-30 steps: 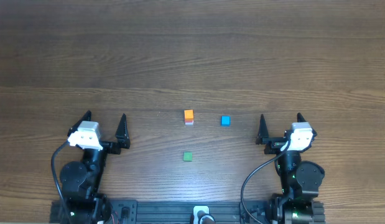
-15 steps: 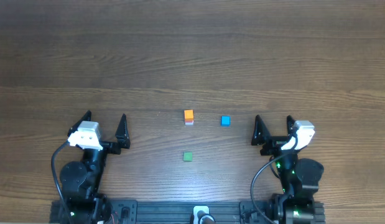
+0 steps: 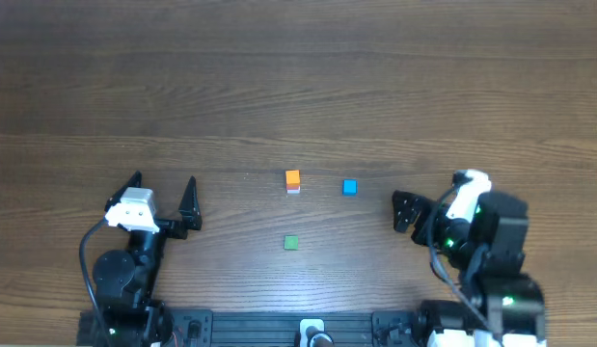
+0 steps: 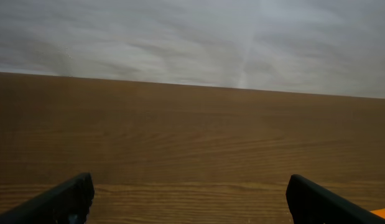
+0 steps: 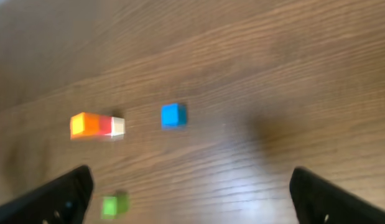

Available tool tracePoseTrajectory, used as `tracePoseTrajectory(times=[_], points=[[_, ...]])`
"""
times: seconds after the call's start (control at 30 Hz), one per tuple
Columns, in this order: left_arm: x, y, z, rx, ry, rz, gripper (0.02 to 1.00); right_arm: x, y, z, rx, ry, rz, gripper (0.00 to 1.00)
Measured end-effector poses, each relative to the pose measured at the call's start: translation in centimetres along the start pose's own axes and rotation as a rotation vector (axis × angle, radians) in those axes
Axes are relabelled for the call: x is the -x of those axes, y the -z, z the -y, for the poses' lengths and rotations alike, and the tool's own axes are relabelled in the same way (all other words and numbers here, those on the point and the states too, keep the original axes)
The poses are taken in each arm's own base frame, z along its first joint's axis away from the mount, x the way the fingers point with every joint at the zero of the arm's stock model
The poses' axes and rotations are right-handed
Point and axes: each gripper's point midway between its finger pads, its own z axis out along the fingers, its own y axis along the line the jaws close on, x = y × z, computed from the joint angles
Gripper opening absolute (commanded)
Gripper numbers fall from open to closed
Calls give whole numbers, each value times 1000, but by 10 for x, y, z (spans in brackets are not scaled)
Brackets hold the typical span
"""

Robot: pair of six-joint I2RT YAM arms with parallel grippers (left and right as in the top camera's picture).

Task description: Stack Cubes

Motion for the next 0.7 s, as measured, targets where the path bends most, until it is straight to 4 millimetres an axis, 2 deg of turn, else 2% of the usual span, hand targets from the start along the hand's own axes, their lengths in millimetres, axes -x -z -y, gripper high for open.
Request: tracePoseTrajectory(times=[0.13, 0.27, 0.47, 0.7], points=[[0, 0, 0, 0, 0, 0, 1000, -4, 10, -16, -2, 31, -133, 991], [0, 0, 0, 0, 0, 0, 998, -13, 8, -40, 27, 114, -251, 991], [0, 0, 0, 0, 0, 0, 998, -40, -11, -74, 6, 227, -412, 993], [0, 0, 0, 0, 0, 0, 1000, -77, -38, -100, -112, 276, -557, 991]])
